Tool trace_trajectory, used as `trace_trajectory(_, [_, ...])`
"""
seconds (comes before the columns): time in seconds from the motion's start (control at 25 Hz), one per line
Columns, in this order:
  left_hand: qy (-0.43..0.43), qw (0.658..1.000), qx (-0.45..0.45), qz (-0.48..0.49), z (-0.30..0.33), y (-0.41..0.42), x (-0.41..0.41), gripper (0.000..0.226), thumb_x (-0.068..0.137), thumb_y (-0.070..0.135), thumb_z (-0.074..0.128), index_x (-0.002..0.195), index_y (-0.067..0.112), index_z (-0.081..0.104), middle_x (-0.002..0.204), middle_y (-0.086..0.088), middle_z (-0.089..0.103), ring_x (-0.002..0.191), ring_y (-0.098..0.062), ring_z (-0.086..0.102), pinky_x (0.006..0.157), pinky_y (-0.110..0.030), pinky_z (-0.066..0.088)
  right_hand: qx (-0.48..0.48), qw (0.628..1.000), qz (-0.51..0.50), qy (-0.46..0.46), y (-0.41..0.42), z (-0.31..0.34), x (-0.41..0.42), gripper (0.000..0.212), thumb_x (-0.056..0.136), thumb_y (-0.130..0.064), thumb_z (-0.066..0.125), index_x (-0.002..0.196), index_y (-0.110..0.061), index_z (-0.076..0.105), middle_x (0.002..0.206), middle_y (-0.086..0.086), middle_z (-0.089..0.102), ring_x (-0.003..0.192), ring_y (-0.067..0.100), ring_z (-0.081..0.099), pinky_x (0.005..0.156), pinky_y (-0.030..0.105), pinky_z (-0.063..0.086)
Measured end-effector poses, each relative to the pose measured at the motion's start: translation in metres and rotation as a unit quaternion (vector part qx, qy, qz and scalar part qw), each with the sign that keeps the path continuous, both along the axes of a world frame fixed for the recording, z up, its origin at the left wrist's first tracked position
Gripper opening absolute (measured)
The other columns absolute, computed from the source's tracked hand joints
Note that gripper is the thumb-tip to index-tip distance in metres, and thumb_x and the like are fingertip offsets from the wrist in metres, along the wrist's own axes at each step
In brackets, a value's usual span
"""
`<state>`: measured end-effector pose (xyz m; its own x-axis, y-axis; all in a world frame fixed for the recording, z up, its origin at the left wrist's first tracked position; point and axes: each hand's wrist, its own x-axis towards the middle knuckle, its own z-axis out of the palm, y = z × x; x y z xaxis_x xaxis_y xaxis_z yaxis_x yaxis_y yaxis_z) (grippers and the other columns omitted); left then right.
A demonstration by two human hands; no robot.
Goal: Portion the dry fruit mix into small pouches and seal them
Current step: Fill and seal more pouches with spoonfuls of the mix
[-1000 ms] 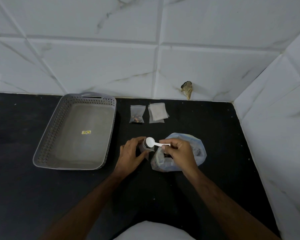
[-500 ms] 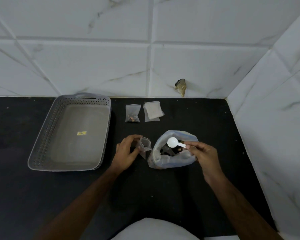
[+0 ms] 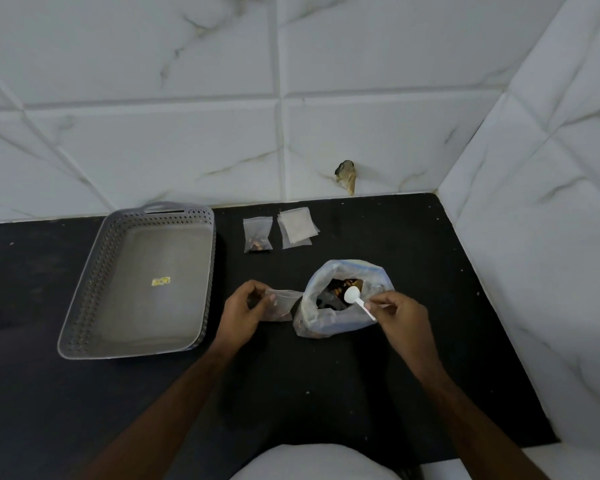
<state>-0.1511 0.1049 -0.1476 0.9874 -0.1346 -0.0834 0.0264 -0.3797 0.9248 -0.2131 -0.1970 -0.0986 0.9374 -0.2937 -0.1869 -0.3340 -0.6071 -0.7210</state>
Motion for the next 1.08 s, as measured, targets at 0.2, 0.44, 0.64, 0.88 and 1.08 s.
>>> trace_trajectory(0.2, [-0.023,0.999,-0.029,0.002,0.027,-0.003,0.001,0.011,0.093,0.015,0.071,0.096,0.024,0.068,0.101,0.004,0.069,0.098,-0.017,0.068,0.09,-0.049,0.057,-0.004,0.994,0.061,-0.09,0.014,0.036,0.019,0.016,0.09,-0.014,0.072,0.098,-0.027,0.075,0.097,-0.019,0.068,0.092,0.002,0.063,0.08,0.021,0.051])
trace_trajectory(0.44, [-0.097,0.985,-0.137,-0.03,0.089,-0.027,0.012,0.005,0.096,0.008,0.065,0.099,0.012,0.065,0.1,-0.004,0.069,0.095,-0.022,0.068,0.083,-0.039,0.058,0.189,0.958,0.204,-0.064,0.07,0.065,0.058,0.03,0.086,-0.028,0.079,0.115,-0.032,0.071,0.109,-0.01,0.072,0.105,0.009,0.067,0.093,0.038,0.056])
trace_trajectory(0.64, [-0.096,0.965,-0.241,0.031,0.115,-0.045,0.015,0.007,0.099,0.014,0.06,0.101,0.008,0.058,0.09,-0.002,0.064,0.081,-0.017,0.062,0.072,-0.029,0.053,0.274,0.943,0.173,-0.077,0.073,0.094,0.076,0.01,0.09,-0.021,0.076,0.09,-0.011,0.077,0.085,0.012,0.075,0.084,0.031,0.072,0.083,0.051,0.057])
trace_trajectory(0.88, [0.012,0.956,-0.293,-0.006,0.127,-0.058,0.001,0.045,0.084,0.016,0.073,0.121,0.002,0.051,0.102,-0.007,0.069,0.085,-0.022,0.072,0.058,-0.034,0.061,0.29,0.938,0.164,-0.094,0.07,0.116,0.074,0.014,0.093,-0.014,0.072,0.093,-0.001,0.073,0.081,0.015,0.075,0.07,0.021,0.072,0.061,0.027,0.056])
trace_trajectory(1.08, [-0.001,0.964,-0.258,-0.066,0.121,-0.051,0.002,0.04,0.08,0.007,0.079,0.114,0.004,0.057,0.091,-0.003,0.073,0.077,-0.023,0.072,0.06,-0.034,0.061,0.219,0.954,0.165,-0.121,0.065,0.119,0.074,0.01,0.09,-0.02,0.075,0.088,-0.01,0.077,0.079,0.006,0.075,0.076,0.026,0.073,0.073,0.037,0.06])
